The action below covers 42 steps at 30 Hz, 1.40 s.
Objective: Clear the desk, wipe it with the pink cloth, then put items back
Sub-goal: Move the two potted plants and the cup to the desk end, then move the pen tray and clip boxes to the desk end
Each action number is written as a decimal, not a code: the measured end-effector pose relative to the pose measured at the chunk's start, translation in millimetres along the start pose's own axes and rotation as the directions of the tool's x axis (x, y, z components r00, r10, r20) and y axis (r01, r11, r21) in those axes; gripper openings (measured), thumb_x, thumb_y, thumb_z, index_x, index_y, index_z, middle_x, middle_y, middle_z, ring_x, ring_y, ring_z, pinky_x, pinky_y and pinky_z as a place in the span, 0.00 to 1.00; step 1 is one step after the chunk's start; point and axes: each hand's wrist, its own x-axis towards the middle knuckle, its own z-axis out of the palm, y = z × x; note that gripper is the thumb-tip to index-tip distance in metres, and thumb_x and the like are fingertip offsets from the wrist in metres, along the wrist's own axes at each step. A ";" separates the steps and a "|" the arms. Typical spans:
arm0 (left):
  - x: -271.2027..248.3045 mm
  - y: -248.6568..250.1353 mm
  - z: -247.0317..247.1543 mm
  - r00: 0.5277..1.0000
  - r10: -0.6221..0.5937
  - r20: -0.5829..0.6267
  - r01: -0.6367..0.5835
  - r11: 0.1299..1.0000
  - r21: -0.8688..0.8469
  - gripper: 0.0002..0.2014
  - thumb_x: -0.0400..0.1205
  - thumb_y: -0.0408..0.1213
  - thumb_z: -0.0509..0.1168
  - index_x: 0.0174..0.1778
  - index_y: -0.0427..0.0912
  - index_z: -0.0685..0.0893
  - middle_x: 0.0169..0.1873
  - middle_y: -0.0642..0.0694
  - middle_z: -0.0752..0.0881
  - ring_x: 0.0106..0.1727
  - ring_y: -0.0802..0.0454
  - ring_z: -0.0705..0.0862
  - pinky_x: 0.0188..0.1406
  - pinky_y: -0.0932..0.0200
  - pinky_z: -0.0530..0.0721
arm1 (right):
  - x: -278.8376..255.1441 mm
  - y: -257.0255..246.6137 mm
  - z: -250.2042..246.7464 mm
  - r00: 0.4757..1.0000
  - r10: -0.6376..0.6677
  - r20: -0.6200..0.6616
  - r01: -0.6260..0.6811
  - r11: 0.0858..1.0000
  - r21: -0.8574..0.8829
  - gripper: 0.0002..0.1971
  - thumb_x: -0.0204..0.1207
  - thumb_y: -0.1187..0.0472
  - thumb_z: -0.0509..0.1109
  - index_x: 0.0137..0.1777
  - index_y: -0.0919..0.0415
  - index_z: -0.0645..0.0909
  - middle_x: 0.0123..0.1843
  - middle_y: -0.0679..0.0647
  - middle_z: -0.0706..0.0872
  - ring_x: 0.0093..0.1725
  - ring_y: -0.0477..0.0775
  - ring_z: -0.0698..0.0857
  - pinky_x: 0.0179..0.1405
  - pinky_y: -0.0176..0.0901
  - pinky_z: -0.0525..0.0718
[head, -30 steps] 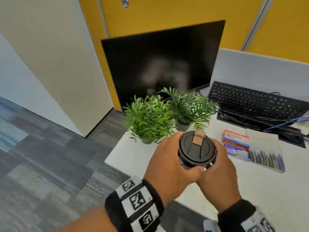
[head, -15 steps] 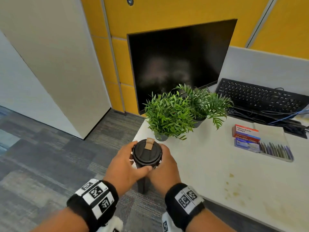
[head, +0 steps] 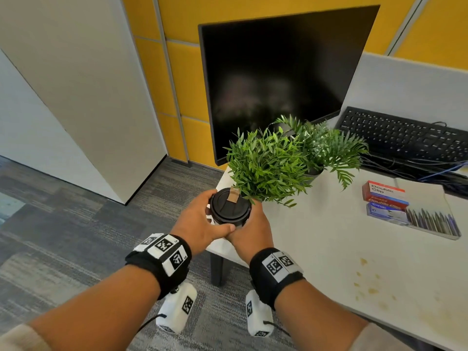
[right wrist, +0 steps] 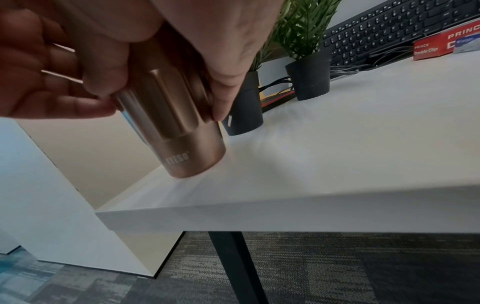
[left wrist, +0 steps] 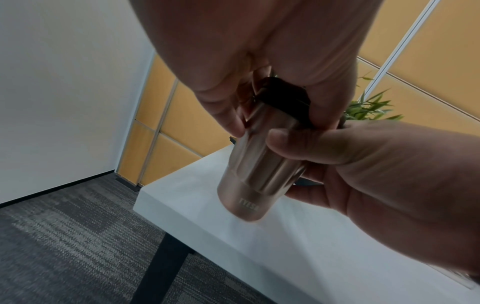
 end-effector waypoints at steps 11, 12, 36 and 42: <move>-13.0 14.5 -6.6 0.994 -0.097 0.046 0.091 0.990 0.106 0.54 0.65 0.44 0.81 0.83 0.53 0.55 0.75 0.50 0.71 0.71 0.51 0.77 0.71 0.49 0.78 | -11.5 -4.8 -11.2 0.999 0.024 0.036 -0.022 0.998 -0.058 0.35 0.61 0.62 0.84 0.65 0.48 0.70 0.56 0.39 0.84 0.53 0.27 0.81 0.56 0.25 0.77; -20.7 18.0 -9.6 0.997 -0.082 -0.014 0.083 0.987 0.138 0.52 0.66 0.44 0.80 0.83 0.53 0.56 0.74 0.49 0.71 0.68 0.52 0.77 0.69 0.51 0.79 | -16.9 -4.2 -14.2 0.998 0.045 0.039 -0.041 0.995 -0.096 0.37 0.61 0.60 0.84 0.69 0.48 0.69 0.61 0.41 0.83 0.58 0.31 0.80 0.60 0.28 0.75; 44.4 280.7 298.0 0.848 0.239 0.474 -0.388 0.888 0.247 0.08 0.80 0.40 0.61 0.49 0.45 0.85 0.48 0.46 0.88 0.50 0.44 0.84 0.51 0.55 0.84 | 21.0 117.6 -440.3 0.793 0.376 -0.479 -0.517 0.832 -0.201 0.06 0.75 0.65 0.70 0.38 0.55 0.84 0.46 0.55 0.88 0.47 0.56 0.85 0.51 0.40 0.82; 94.4 301.9 407.4 0.812 0.022 0.584 -0.266 0.904 0.335 0.07 0.82 0.40 0.58 0.41 0.43 0.76 0.53 0.36 0.85 0.55 0.36 0.83 0.45 0.57 0.75 | 72.9 179.2 -494.0 0.749 0.514 -0.418 -0.648 0.701 -0.299 0.18 0.76 0.53 0.71 0.62 0.62 0.78 0.62 0.61 0.84 0.61 0.63 0.83 0.56 0.43 0.79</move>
